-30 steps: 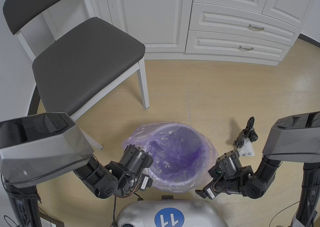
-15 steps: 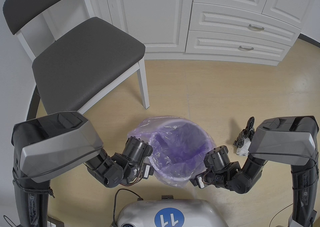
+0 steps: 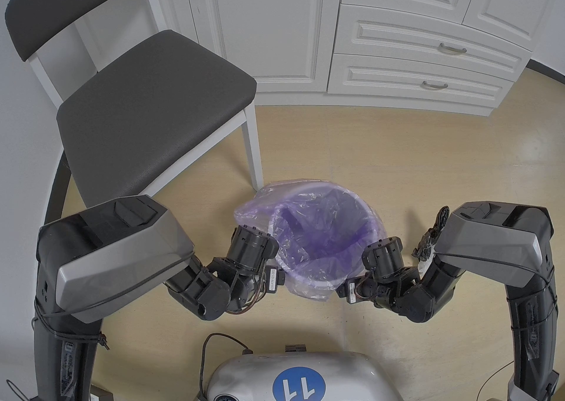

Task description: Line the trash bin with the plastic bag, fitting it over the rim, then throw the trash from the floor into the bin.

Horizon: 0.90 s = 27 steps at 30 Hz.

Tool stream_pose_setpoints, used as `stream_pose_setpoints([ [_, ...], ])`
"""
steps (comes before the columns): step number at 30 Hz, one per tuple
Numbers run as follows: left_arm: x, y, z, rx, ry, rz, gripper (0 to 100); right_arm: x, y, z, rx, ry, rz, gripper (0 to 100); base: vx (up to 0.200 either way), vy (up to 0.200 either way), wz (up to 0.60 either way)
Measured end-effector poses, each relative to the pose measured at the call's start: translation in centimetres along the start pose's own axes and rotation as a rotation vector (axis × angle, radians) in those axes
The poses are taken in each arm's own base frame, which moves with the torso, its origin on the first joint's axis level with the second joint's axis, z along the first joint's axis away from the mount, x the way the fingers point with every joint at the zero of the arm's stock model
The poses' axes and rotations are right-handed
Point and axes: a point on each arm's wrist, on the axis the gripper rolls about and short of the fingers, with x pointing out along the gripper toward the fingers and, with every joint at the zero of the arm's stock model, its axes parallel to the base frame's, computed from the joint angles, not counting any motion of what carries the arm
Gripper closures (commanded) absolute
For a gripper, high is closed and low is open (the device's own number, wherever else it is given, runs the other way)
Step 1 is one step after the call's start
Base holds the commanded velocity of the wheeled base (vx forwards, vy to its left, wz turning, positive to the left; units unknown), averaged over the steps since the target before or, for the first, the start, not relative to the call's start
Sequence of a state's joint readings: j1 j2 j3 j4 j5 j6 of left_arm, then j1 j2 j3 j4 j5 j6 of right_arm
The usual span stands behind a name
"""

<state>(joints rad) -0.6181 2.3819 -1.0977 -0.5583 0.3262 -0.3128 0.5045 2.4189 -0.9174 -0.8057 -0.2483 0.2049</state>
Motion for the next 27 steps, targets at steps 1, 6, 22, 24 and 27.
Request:
stream_pose_setpoints([
  [1,0.1,-0.1,0.2,-0.006,-0.008,-0.002,0,0.1,-0.1,0.2,0.014,-0.007,-0.002,0,0.0,0.0,0.0],
  [6,0.6,-0.2,0.9,-0.021,-0.029,-0.003,0,0.5,-1.0,1.1,0.049,-0.03,-0.018,0,0.0,0.0,0.0],
  [22,-8.8,-1.3,1.9,0.097,-0.033,-0.146,0,-8.1,-5.4,2.3,-0.242,-0.022,0.107,0,0.0,0.0,0.0],
  [24,-9.9,-1.2,2.4,0.1,-0.048,-0.162,0,-9.7,-5.9,2.8,-0.26,-0.045,0.124,0,0.0,0.0,0.0],
  [27,-11.1,-1.0,2.8,0.1,-0.066,-0.177,0,-11.8,-6.5,3.6,-0.271,-0.088,0.137,0,0.0,0.0,0.0],
])
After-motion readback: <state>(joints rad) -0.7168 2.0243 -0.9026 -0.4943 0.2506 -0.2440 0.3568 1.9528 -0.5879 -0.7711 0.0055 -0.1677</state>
